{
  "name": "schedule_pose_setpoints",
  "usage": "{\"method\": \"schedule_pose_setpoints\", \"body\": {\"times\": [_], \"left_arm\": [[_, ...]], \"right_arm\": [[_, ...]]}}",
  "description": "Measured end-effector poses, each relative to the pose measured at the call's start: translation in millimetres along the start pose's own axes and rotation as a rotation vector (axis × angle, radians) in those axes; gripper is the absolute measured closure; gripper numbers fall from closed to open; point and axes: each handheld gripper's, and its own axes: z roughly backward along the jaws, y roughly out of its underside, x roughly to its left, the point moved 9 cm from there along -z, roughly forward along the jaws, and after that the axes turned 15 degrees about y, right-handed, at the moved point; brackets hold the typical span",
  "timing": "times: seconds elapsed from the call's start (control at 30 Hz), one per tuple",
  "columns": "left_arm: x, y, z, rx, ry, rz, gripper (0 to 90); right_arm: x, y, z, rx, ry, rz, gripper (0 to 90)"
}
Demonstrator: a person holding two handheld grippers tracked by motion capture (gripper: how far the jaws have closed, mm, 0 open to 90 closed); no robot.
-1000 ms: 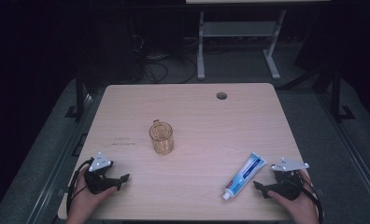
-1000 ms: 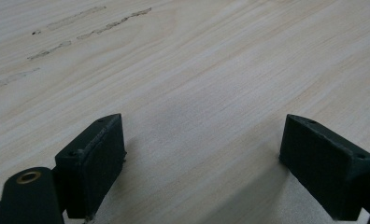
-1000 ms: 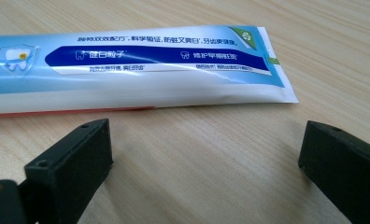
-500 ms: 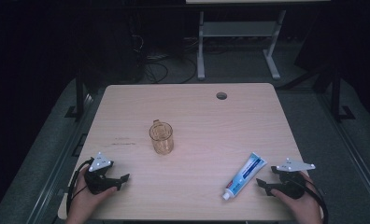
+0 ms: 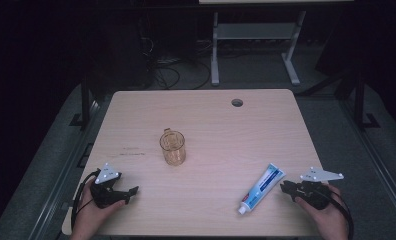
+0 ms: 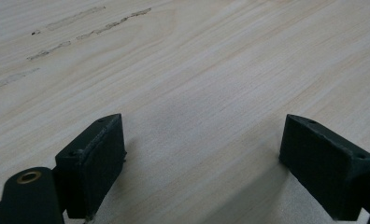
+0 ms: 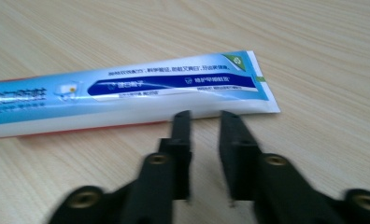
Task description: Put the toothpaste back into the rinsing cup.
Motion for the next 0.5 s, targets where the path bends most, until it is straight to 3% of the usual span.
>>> {"method": "schedule_pose_setpoints", "body": {"times": [0.07, 0.5], "left_arm": [[0.0, 0.0, 0.0, 0.0, 0.0, 0.0, 13.2], [0.0, 0.0, 0.0, 0.0, 0.0, 0.0, 13.2]], "right_arm": [[0.3, -2.4, 1.1, -0.002, -0.014, -0.003, 89.9], [-6.4, -7.9, -13.1, 0.029, -0.018, -0.026, 90.0]]}}
